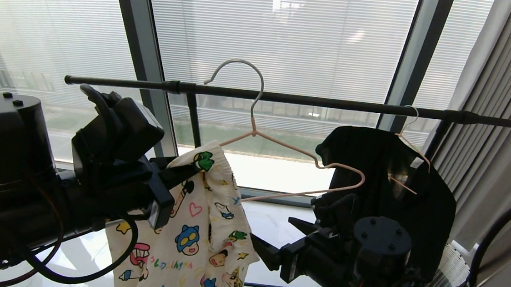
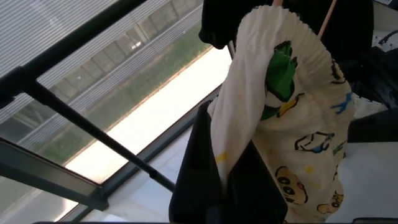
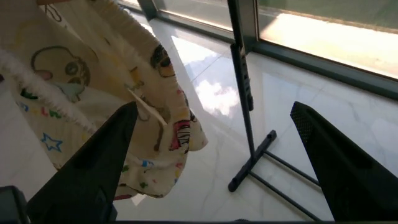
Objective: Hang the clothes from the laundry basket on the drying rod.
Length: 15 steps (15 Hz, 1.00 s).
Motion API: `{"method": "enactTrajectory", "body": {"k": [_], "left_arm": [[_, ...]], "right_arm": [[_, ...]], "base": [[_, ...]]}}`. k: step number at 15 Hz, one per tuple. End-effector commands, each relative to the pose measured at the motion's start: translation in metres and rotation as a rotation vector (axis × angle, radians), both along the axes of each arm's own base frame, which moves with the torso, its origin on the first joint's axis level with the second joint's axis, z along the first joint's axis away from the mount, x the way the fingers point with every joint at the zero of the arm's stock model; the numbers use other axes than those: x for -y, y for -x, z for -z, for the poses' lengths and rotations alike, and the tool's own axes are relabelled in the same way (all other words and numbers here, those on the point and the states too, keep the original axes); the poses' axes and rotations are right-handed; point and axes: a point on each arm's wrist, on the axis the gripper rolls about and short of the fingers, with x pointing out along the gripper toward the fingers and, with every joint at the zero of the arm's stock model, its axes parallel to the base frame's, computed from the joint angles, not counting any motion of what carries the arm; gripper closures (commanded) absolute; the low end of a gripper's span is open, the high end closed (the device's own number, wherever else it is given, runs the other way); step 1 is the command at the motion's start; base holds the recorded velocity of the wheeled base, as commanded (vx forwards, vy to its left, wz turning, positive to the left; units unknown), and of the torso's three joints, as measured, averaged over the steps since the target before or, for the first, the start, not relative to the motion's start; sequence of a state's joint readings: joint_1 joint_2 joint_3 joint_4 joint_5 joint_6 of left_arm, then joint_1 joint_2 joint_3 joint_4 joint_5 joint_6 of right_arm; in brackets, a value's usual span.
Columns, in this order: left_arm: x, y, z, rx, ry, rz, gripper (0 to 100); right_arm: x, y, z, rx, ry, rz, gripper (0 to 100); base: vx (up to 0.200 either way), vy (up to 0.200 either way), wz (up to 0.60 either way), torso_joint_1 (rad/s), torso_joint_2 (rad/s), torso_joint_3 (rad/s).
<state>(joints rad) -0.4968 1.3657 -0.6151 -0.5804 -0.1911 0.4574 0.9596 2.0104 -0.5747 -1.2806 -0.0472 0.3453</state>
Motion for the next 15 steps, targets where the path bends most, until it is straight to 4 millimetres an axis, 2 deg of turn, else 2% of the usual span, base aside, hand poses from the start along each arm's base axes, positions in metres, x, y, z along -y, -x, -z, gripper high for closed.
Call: {"method": "enactTrajectory", "body": {"k": [1, 5, 9, 12, 15], "left_arm": [[0.002, 0.001, 0.001, -0.003, -0.001, 0.010, 100], [0.007, 0.000, 0.004, -0.015, -0.006, 0.025, 100], [0.007, 0.000, 0.000, -0.008, 0.005, 0.022, 100], [0.006, 0.000, -0.001, -0.004, 0.007, 0.018, 100], [-0.004, -0.006, -0.003, 0.004, 0.011, -0.037, 100]], "right_arm": [[-0.008, 0.004, 0.003, -0.002, 0.004, -0.023, 0], [-0.027, 0.010, 0.011, 0.006, 0.014, -0.050, 0], [-0.035, 0.005, 0.028, 0.018, 0.066, 0.035, 0], [-0.033, -0.003, 0.039, 0.019, 0.107, 0.096, 0], [-0.016, -0.027, 0.046, 0.050, 0.173, 0.197, 0]], "base": [[0.000, 0.000, 0.00, 0.000, 0.00, 0.000], [0.000, 0.000, 0.00, 0.000, 0.00, 0.000], [0.000, 0.000, 0.00, 0.000, 0.00, 0.000], [0.000, 0.000, 0.00, 0.000, 0.00, 0.000], [0.000, 0.000, 0.00, 0.000, 0.00, 0.000]]}}
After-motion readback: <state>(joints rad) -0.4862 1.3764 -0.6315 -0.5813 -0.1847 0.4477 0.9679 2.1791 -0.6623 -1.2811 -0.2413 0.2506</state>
